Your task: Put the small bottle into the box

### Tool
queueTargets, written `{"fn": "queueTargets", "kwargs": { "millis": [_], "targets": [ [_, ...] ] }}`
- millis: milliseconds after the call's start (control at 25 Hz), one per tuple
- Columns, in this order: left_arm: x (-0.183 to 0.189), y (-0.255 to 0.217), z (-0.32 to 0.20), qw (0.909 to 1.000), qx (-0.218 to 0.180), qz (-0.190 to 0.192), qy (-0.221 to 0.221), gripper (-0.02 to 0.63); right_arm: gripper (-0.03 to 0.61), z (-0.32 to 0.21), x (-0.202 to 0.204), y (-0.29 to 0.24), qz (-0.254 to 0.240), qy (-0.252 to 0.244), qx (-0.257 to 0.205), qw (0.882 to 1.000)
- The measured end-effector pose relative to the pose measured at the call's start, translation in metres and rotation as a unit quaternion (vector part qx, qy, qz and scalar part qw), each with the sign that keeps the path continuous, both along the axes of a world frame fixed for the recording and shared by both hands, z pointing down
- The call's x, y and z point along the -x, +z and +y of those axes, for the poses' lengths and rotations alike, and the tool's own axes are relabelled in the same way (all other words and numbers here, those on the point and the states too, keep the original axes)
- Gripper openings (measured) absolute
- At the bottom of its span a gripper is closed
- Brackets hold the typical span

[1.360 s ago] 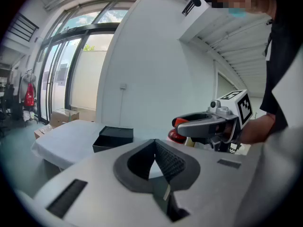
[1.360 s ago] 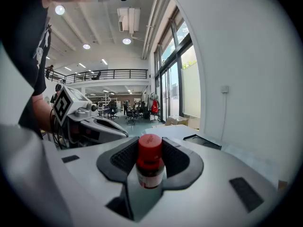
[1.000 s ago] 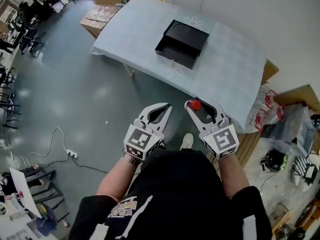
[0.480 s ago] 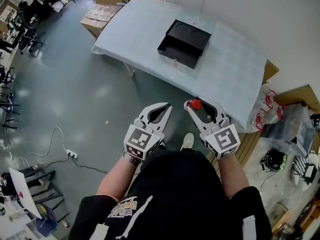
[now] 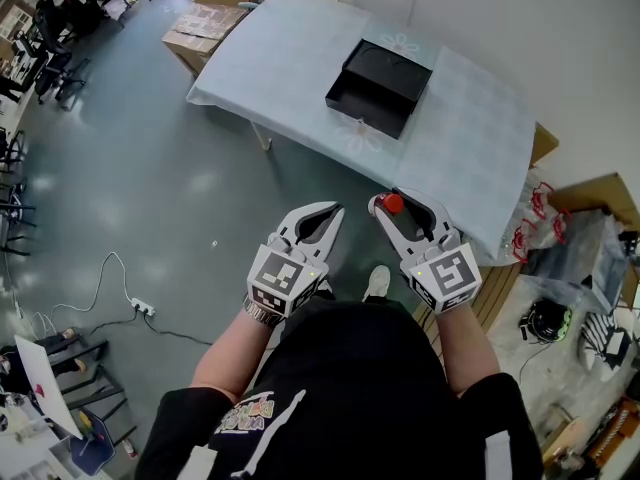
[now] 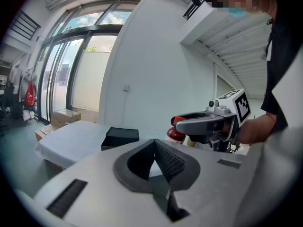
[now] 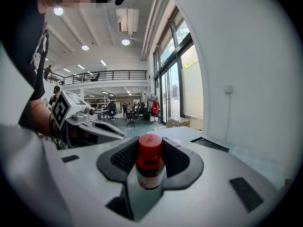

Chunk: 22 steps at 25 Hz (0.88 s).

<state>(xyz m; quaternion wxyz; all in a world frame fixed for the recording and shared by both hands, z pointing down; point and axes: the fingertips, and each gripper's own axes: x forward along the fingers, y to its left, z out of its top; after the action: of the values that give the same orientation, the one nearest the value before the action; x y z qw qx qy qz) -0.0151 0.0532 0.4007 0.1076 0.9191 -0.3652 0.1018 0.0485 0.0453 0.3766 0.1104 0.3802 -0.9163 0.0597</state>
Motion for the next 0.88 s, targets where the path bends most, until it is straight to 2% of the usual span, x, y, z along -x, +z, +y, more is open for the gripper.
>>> {"fn": "queueTargets", "kwargs": {
  "millis": [880],
  "targets": [
    [0.093,0.001,-0.03,0.9999,-0.009,0.003,0.01,0.008,0.155,-0.038,0.098,0.006,0.002,0.009,0.0,1.0]
  ]
}}
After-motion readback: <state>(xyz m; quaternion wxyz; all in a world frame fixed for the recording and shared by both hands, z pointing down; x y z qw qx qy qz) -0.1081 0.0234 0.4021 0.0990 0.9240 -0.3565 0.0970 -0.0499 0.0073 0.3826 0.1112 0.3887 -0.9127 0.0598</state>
